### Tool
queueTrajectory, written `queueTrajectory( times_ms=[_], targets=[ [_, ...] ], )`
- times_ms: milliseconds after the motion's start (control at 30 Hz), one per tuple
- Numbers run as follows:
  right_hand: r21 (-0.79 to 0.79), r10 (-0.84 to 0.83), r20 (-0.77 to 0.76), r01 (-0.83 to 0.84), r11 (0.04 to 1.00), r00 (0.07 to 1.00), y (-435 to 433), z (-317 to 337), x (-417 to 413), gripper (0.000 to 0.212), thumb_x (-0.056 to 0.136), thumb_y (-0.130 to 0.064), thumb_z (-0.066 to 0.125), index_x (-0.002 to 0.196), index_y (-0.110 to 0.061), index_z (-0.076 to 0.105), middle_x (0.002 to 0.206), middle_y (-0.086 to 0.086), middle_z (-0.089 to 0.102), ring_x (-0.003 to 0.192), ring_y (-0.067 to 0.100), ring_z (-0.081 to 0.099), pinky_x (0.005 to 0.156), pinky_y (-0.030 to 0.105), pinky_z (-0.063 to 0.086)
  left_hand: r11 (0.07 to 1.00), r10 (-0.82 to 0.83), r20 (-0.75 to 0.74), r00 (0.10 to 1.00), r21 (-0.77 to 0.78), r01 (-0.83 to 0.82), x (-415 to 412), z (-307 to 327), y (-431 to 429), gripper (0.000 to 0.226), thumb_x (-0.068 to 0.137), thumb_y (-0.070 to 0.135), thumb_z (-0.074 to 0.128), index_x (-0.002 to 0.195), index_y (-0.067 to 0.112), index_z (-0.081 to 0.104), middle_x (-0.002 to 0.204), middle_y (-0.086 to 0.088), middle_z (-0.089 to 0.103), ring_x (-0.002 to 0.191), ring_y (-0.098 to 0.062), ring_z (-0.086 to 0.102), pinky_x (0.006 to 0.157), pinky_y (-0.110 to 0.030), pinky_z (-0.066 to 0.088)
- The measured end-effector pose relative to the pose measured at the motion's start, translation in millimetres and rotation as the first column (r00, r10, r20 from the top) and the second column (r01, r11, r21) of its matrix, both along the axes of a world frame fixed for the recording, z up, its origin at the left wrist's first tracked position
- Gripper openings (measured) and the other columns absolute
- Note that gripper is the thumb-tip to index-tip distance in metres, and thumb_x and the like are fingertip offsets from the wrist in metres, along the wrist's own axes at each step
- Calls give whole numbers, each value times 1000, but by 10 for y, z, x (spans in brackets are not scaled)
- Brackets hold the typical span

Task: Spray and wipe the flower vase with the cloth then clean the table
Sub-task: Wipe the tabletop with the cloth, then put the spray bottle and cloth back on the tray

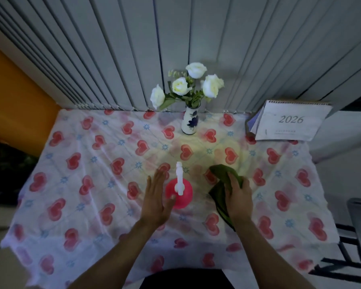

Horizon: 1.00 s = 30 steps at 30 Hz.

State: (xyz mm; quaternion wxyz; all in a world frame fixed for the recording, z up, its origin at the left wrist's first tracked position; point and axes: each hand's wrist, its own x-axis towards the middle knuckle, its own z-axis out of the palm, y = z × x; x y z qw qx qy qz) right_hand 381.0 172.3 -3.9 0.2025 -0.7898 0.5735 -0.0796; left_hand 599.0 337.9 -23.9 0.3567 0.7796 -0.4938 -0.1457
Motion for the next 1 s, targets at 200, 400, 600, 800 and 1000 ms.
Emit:
queueTrajectory(
  times_ms=[200, 400, 600, 800, 1000],
  targets=[
    [-9, -9, -36, 9, 1000, 999, 319, 154, 92, 44, 102, -21, 56, 146, -24, 52, 144, 18, 45, 120, 42, 45, 82, 51, 55, 997, -58, -180, 982, 38, 66, -312, 149, -234, 81, 101, 55, 48, 162, 16, 12, 168, -15, 24, 158, -29, 17, 126, -44, 21],
    [29, 7, -18, -7, 1000, 1000, 381, 212, -187, 55, 99, -10, 59, 152, -20, 45, 153, 17, 42, 129, 42, 48, 101, 51, 49, 994, 71, -366, 928, 108, -34, -454, 220, -321, 39, 102, 21, 58, 138, 9, 49, 119, -10, 55, 103, -31, 63, 73, -8, 45],
    [-44, -89, 62, 92, 995, 994, 318, 335, -802, 55, 91, -7, 72, 143, -8, 55, 145, 24, 52, 123, 47, 56, 92, 55, 55, 976, -165, -343, 925, 79, 203, -829, 376, -576, 35, 103, 25, 58, 136, 16, 52, 120, 1, 60, 120, -27, 58, 112, -49, 42],
    [-111, -268, 180, 290, 951, 947, 196, 518, -1731, 49, 85, 3, 76, 132, -4, 63, 131, 26, 62, 113, 44, 62, 92, 46, 53, 908, -382, -411, 828, 0, 419, -1723, 616, -994, 28, 101, 37, 54, 128, 42, 49, 110, 10, 59, 101, -5, 60, 92, -31, 43],
    [-61, -471, 123, 481, 875, 873, 84, 541, -3103, 43, 99, -10, 61, 142, -13, 57, 144, 21, 54, 123, 40, 54, 98, 46, 49, 852, -469, -419, 778, 17, 523, -3089, 696, -1490, 19, 101, 33, 61, 115, 33, 49, 100, 8, 64, 86, -12, 66, 67, -19, 49]
  ],
)
